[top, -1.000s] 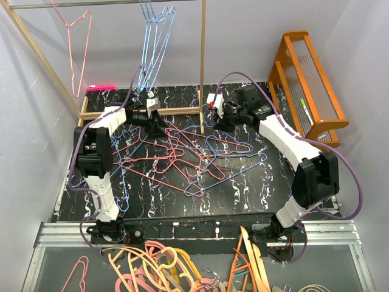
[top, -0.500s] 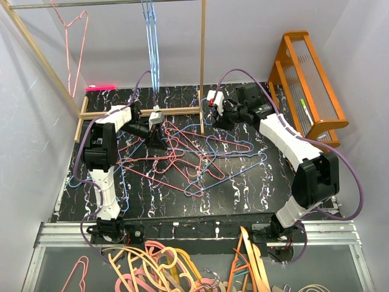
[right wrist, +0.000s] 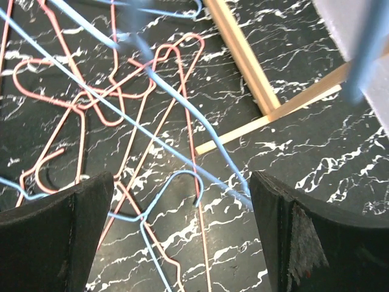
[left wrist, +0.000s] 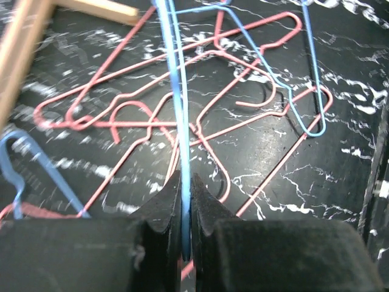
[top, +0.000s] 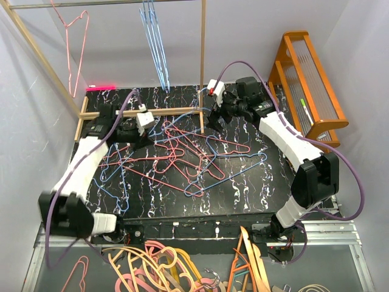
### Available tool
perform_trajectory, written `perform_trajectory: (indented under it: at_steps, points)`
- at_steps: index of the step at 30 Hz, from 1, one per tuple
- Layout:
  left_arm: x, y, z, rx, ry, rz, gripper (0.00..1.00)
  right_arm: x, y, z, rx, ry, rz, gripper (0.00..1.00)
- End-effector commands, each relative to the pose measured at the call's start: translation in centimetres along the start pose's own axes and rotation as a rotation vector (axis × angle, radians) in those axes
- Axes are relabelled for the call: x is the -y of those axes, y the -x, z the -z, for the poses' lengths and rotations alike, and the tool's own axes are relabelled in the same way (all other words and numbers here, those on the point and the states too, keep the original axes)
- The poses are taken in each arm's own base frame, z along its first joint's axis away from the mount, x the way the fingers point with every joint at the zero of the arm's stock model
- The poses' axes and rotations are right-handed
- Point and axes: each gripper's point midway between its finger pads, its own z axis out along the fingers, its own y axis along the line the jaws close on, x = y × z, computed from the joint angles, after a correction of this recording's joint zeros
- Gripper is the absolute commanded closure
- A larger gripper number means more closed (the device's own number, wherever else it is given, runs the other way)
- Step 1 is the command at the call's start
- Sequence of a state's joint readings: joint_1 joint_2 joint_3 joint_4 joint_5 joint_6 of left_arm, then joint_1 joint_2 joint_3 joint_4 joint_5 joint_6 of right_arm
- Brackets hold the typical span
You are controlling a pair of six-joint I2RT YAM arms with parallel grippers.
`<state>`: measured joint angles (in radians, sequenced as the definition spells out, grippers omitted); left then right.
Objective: Organize the hangers
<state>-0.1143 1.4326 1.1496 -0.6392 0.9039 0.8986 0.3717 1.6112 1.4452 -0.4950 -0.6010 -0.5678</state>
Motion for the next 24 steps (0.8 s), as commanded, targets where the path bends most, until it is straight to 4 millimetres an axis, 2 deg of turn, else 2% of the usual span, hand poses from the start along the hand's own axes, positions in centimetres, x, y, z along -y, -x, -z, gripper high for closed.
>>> perform_trajectory:
  at_steps: [1, 5, 7, 10, 13, 19, 24]
  points:
    - [0.4, 1.7, 5.7, -0.037, 0.349, 0.177, 1.00, 4.1, 6.7, 1.5, 0.161, -0.159, 0.024, 0.01]
    - [2.9, 2.4, 10.5, -0.098, 0.511, 0.309, 1.00, 6.2, 10.0, 2.3, 0.241, -0.226, 0.014, 0.02]
    - [4.5, 2.2, 12.0, -0.128, 0.546, 0.376, 1.00, 7.2, 11.6, 2.6, 0.284, -0.257, 0.008, 0.02]
    - [6.3, -0.3, 14.3, -0.216, 0.618, 0.484, 1.00, 8.2, 13.7, 2.9, 0.335, -0.275, 0.004, 0.02]
    - [8.2, -2.3, 15.6, -0.337, 0.624, 0.560, 1.00, 8.5, 14.4, 2.4, 0.362, -0.259, -0.004, 0.02]
    - [8.5, -2.9, 18.7, -0.464, 0.724, 0.584, 1.00, 8.0, 14.9, 1.8, 0.394, -0.212, -0.015, 0.02]
    - [5.8, -0.2, 22.5, -0.351, 0.951, 0.591, 1.00, 7.2, 14.3, 2.0, 0.396, -0.202, 0.000, 0.02]
